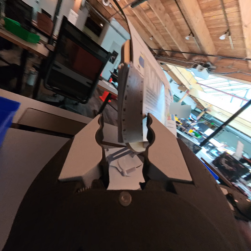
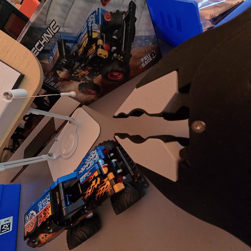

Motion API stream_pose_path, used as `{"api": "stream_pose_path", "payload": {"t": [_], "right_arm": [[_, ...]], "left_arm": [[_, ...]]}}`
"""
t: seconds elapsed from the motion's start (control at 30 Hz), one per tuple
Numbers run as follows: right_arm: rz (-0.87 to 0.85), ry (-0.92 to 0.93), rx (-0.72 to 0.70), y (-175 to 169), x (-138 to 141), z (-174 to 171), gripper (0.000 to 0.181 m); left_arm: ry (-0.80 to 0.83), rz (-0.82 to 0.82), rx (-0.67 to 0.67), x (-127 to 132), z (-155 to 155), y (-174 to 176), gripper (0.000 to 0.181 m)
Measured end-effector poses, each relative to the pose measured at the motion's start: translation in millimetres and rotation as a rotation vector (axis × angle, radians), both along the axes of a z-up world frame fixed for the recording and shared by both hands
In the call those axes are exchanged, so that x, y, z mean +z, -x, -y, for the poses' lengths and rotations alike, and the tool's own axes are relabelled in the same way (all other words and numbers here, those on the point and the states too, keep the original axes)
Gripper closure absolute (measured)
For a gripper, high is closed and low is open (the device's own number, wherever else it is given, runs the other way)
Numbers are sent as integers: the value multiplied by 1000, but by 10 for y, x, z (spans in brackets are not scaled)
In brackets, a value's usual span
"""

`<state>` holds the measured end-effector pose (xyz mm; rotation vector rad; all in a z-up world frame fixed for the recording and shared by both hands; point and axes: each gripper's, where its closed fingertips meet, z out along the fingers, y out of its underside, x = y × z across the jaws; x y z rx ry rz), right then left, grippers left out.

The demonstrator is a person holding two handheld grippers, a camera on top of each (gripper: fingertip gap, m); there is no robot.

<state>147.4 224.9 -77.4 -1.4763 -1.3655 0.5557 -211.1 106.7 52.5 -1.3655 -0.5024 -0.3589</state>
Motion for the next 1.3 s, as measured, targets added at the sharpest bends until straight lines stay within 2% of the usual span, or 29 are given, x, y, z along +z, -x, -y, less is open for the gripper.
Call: {"api": "stream_pose_path", "payload": {"t": [0.07,0.13,0.17,0.3,0.43,0.57,0.67,0.8,0.9,1.03,1.17,1.27,1.3], "right_arm": [[-5,2,0,-2,16,2,161],[-9,5,3,3,20,6,161],[-7,8,5,7,11,8,161],[1,5,6,5,-8,11,161],[-17,6,3,-12,45,5,162],[-13,18,3,-10,19,-2,163],[-9,5,-3,-16,25,-11,163],[-81,-13,-21,-43,244,-13,157],[-159,-87,-29,-11,612,92,145],[-217,-214,56,317,1123,576,122],[-275,-323,129,809,1519,1060,109],[-301,-343,115,1153,1625,1102,104],[-320,-317,115,1240,1625,1092,97]], "left_arm": [[15,-18,-30,-3,7,-23,122],[69,47,-238,-131,-162,-292,124],[90,83,-290,-211,-237,-368,124],[38,137,-263,-306,-286,-316,155],[-55,127,-206,-166,-102,-156,176],[-29,47,-179,-98,-17,-137,179],[-80,22,-143,27,56,-114,180],[-155,-57,-134,325,187,-220,180],[-197,-177,-180,678,282,-542,179],[-247,-263,-279,1096,285,-1199,179],[-256,-326,-341,1270,174,-1900,179],[-257,-346,-381,1301,121,-2326,180],[-255,-348,-409,1289,104,-2474,179]]}}
